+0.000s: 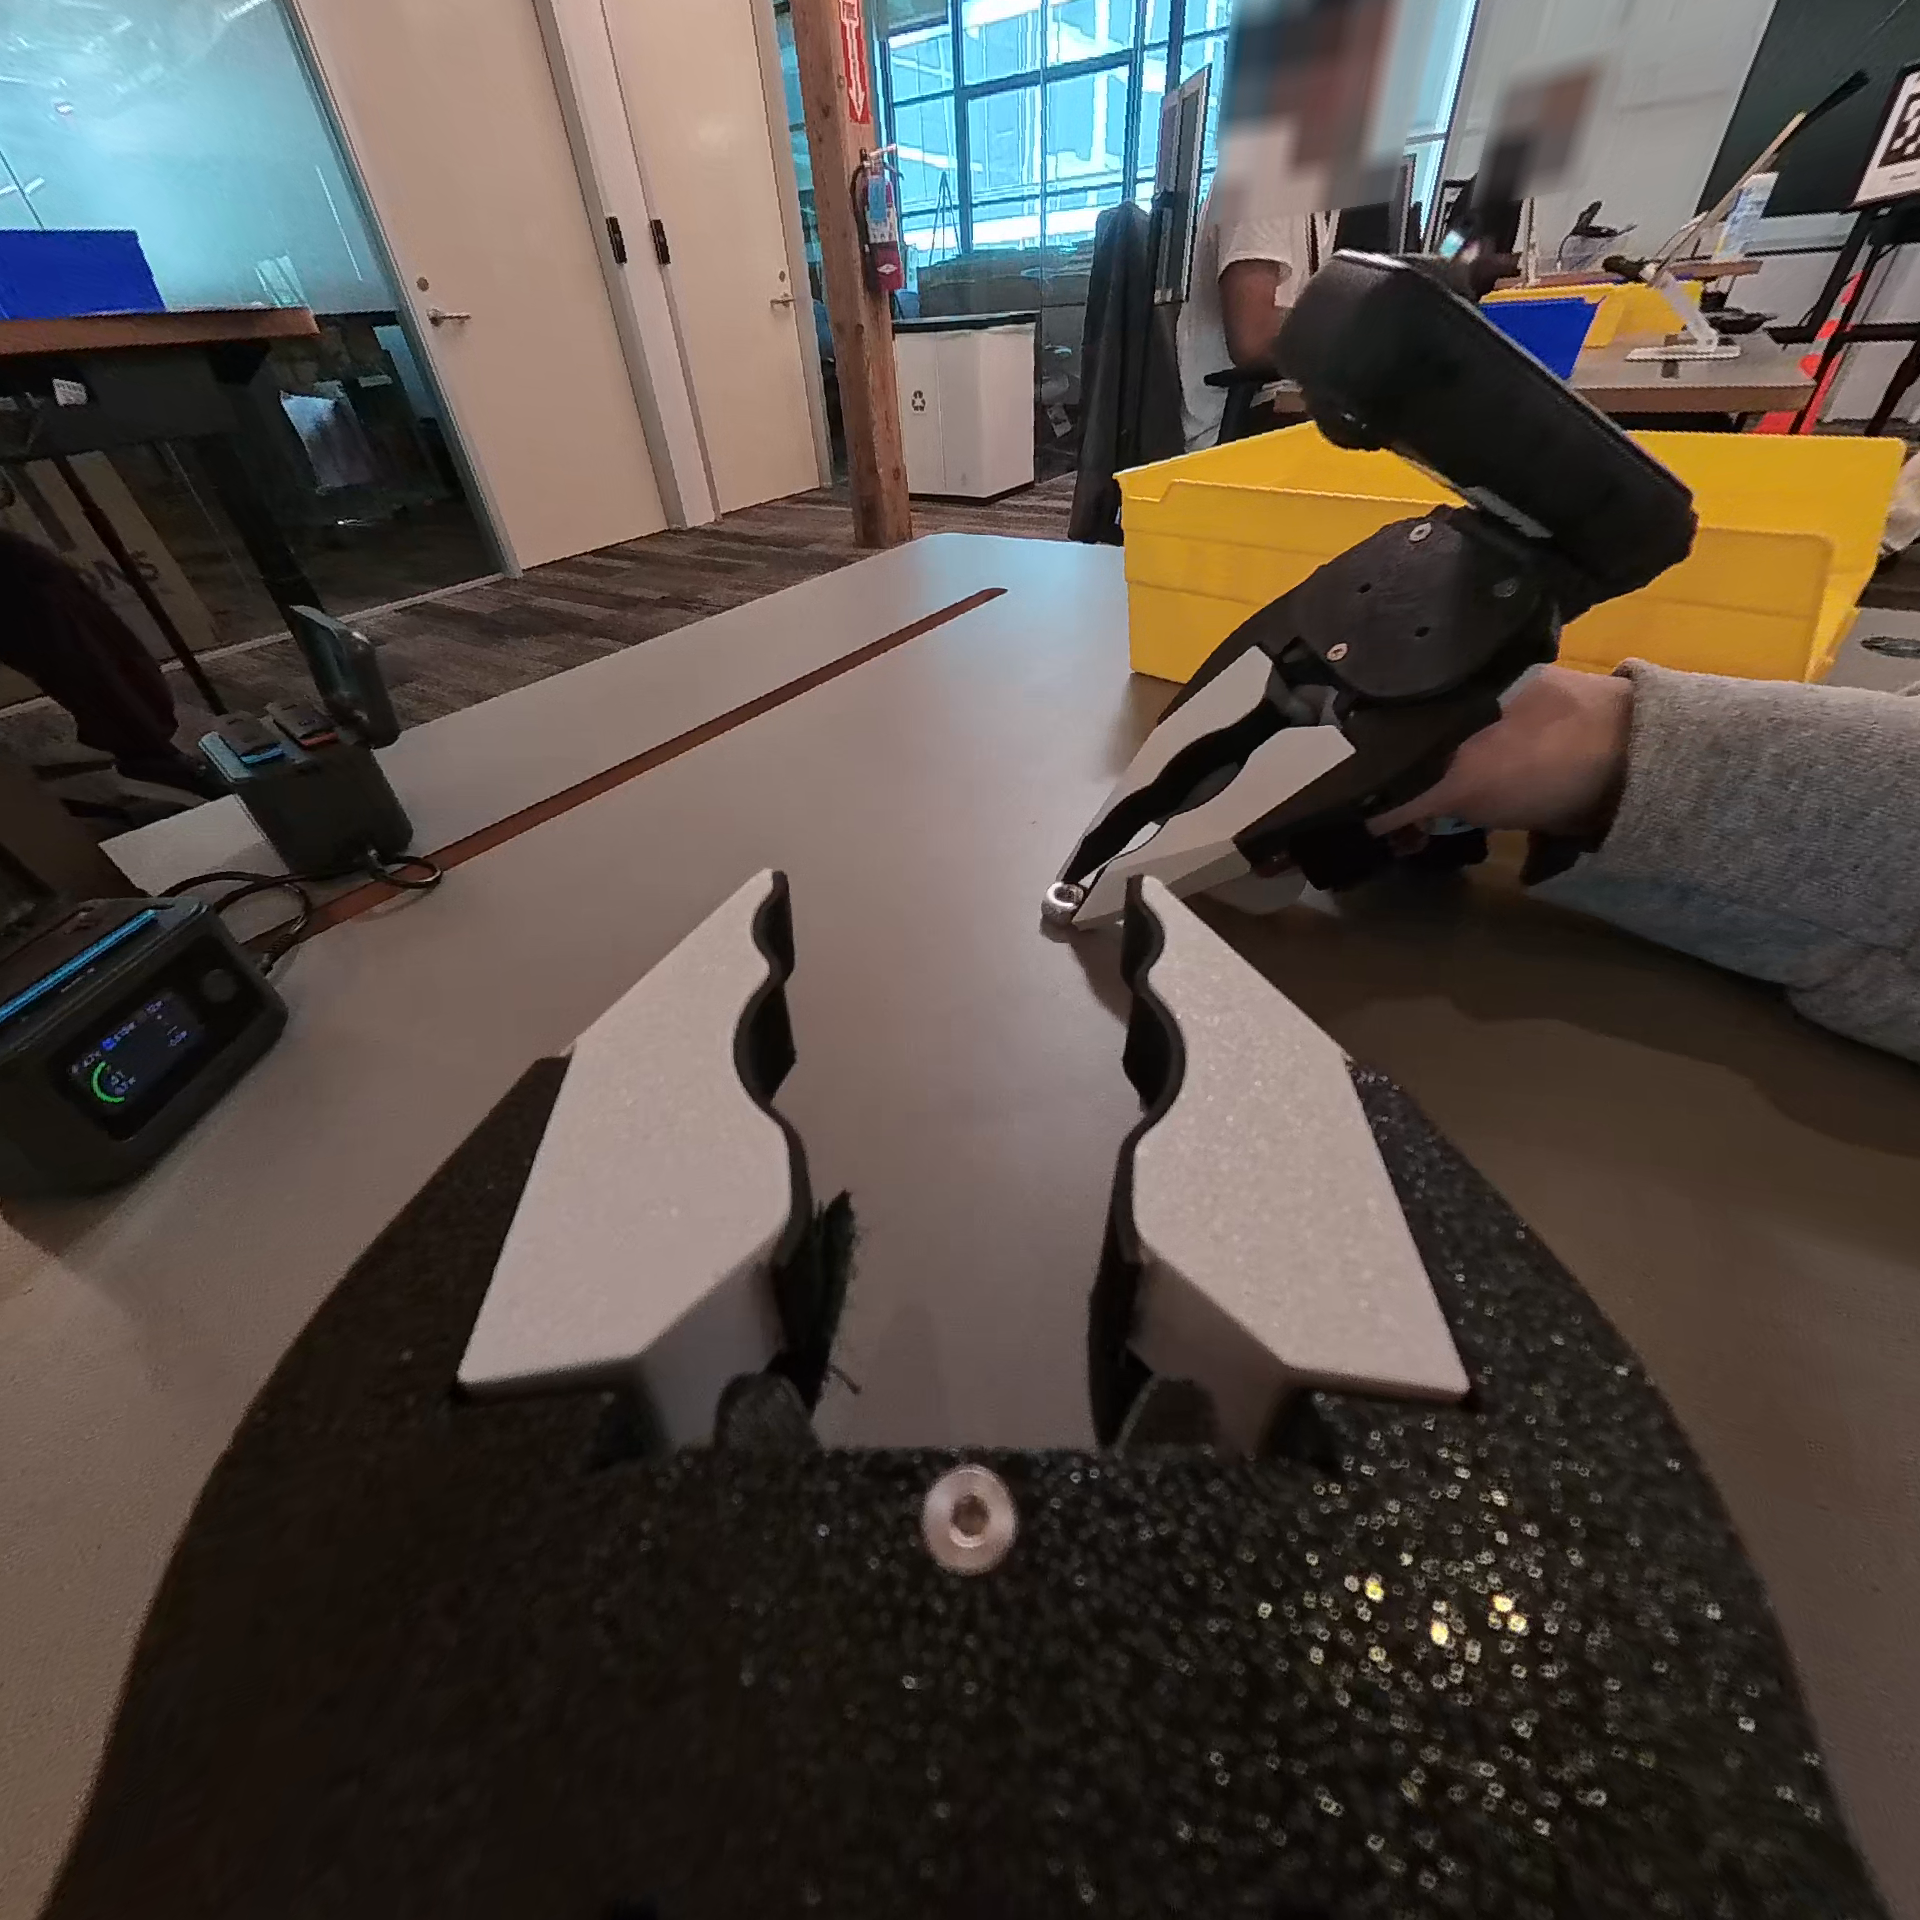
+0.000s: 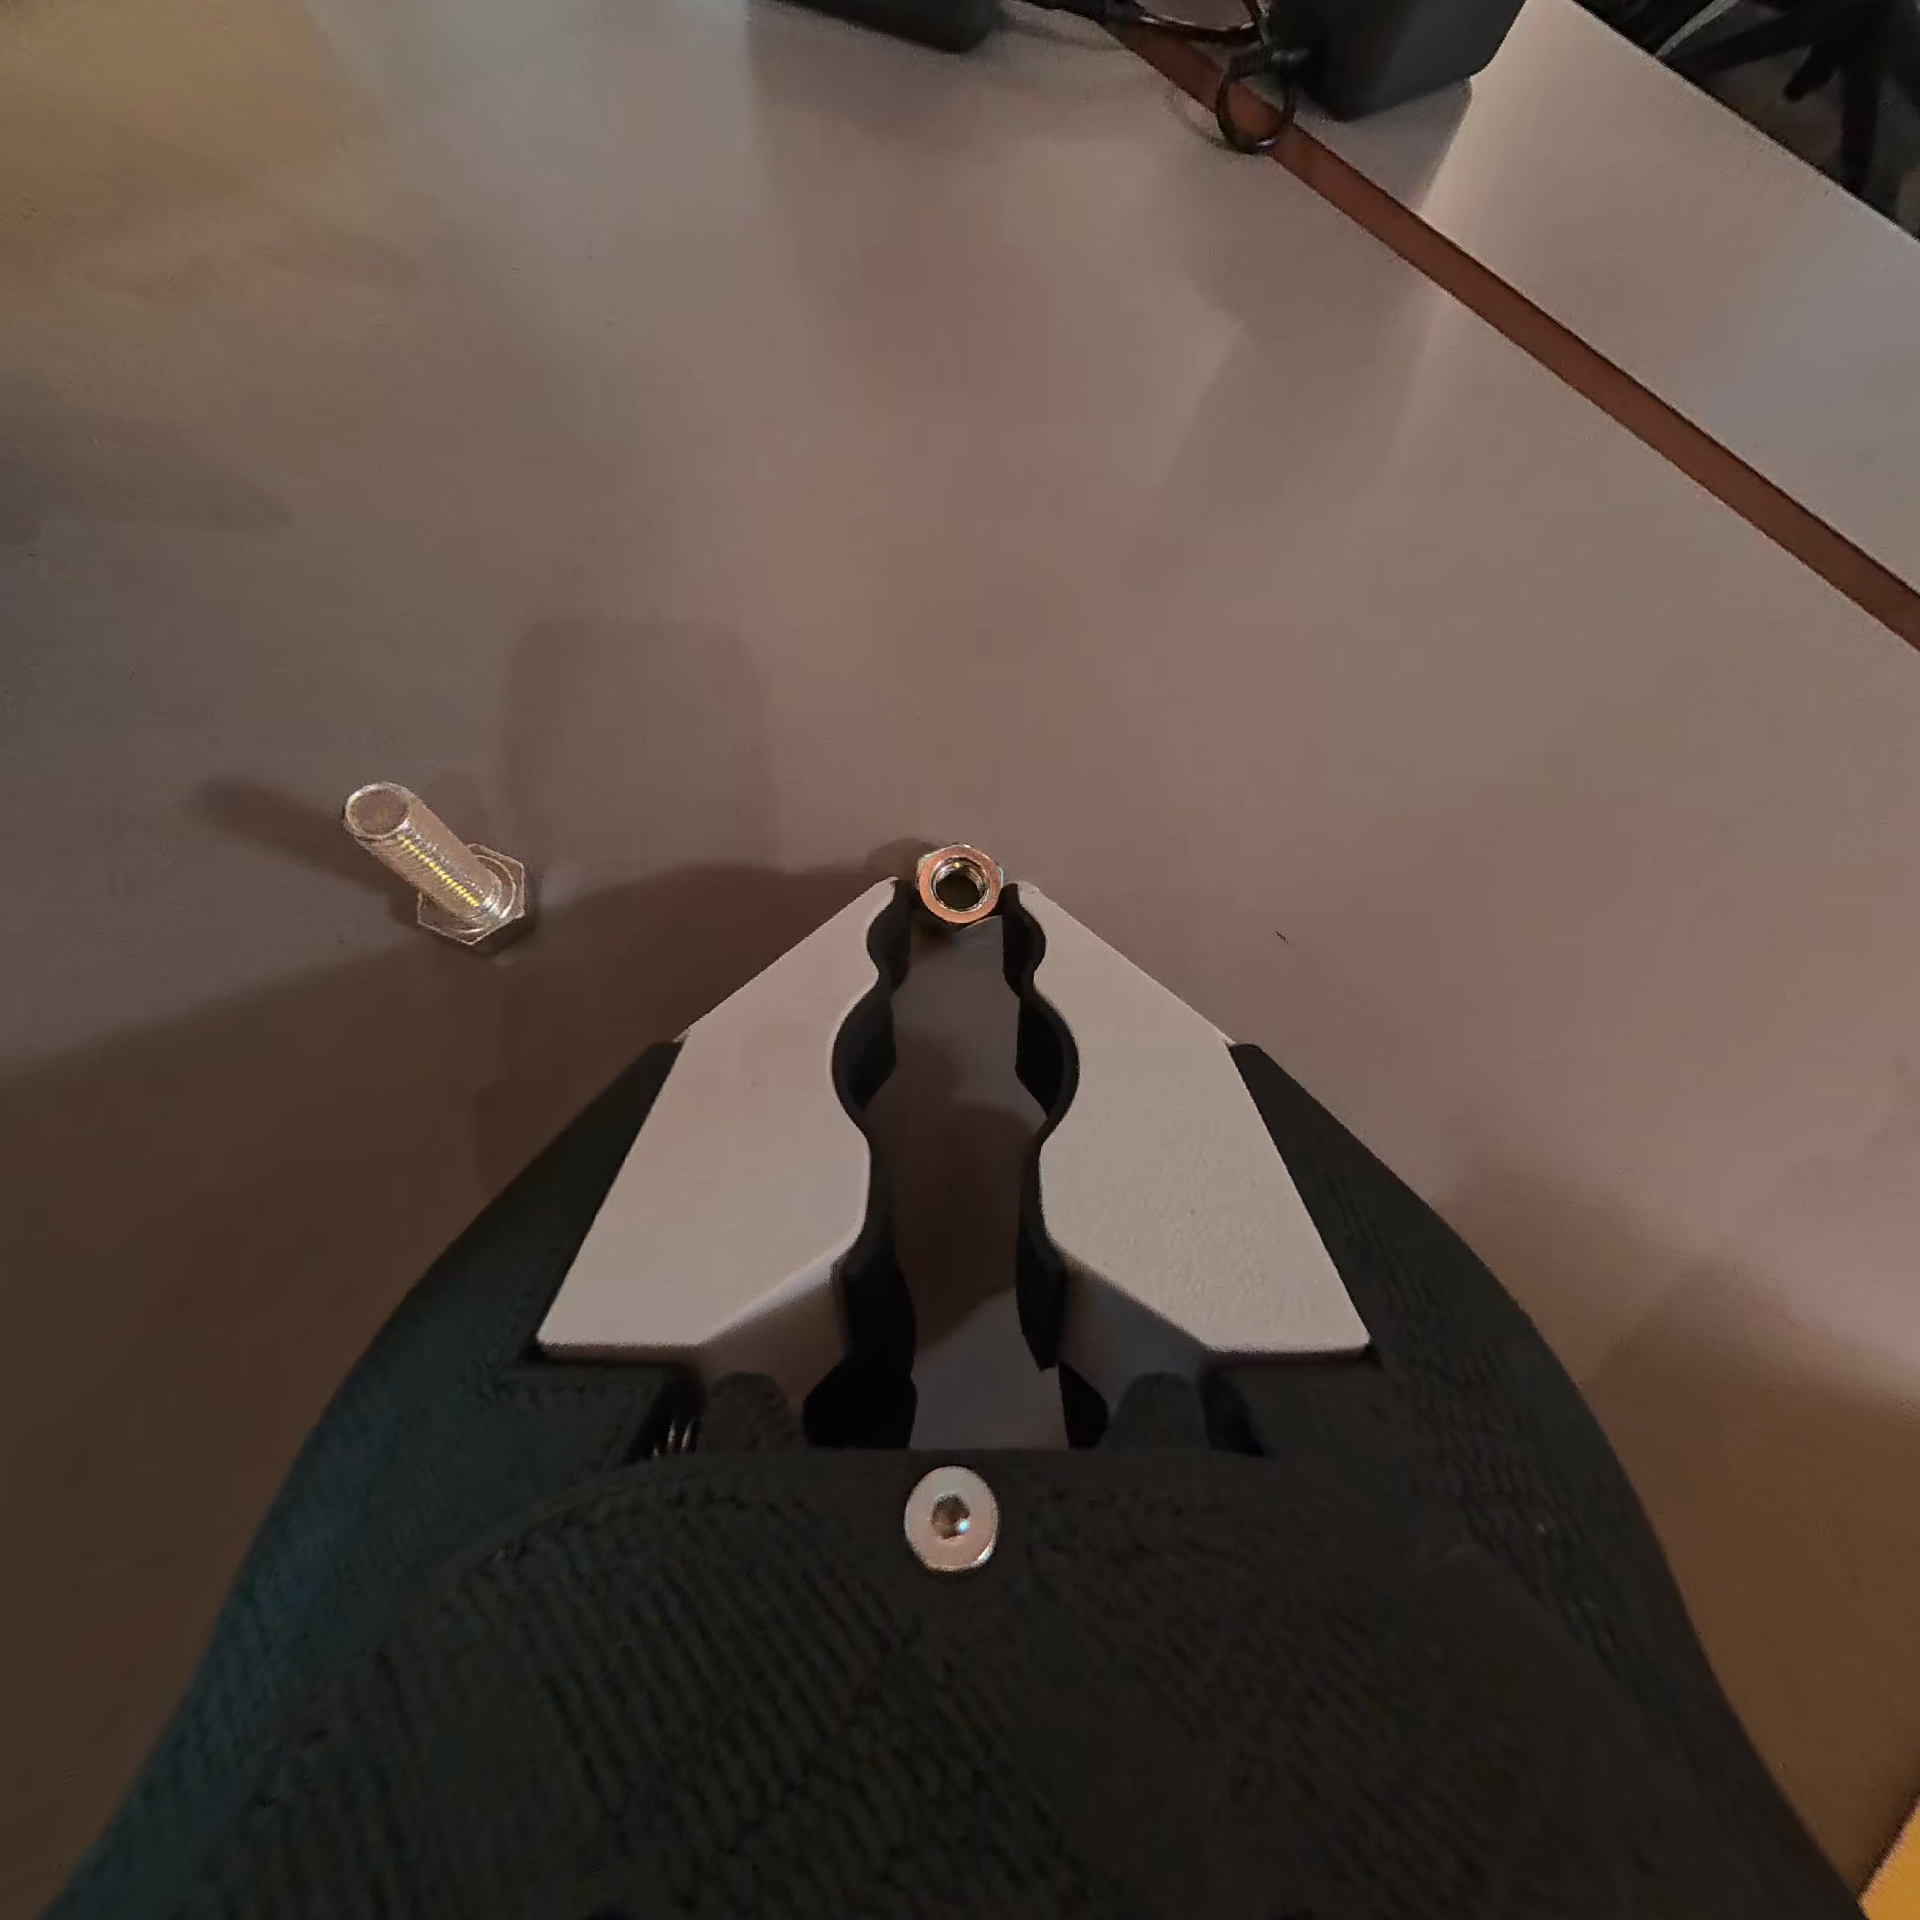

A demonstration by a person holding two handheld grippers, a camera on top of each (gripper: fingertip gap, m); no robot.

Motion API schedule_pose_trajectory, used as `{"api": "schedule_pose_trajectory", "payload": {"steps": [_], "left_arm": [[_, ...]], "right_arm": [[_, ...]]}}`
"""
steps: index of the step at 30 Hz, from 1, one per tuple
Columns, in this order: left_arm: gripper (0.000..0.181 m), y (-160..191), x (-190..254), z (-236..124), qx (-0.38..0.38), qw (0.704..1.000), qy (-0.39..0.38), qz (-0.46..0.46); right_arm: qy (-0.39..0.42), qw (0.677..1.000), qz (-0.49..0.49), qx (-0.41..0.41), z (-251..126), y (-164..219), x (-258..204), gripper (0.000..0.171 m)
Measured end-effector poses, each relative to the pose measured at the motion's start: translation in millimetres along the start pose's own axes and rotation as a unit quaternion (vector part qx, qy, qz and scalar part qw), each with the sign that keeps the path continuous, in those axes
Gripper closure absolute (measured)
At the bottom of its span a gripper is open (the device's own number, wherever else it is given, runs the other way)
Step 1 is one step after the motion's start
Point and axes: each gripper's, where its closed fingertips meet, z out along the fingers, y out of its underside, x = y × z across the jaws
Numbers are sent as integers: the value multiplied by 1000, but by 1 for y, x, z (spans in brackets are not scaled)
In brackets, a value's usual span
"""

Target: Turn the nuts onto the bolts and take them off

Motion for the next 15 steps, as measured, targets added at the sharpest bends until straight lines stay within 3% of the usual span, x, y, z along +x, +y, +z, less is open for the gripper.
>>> {"api": "schedule_pose_trajectory", "payload": {"steps": [1,15], "left_arm": [[120,0,0,0,0,1000,0,0],[125,2,14,2,-13,999,37,15]], "right_arm": [[3,1000,-1,0,0,0,0,155],[5,998,-17,61,-26,-7,-7,155]]}}
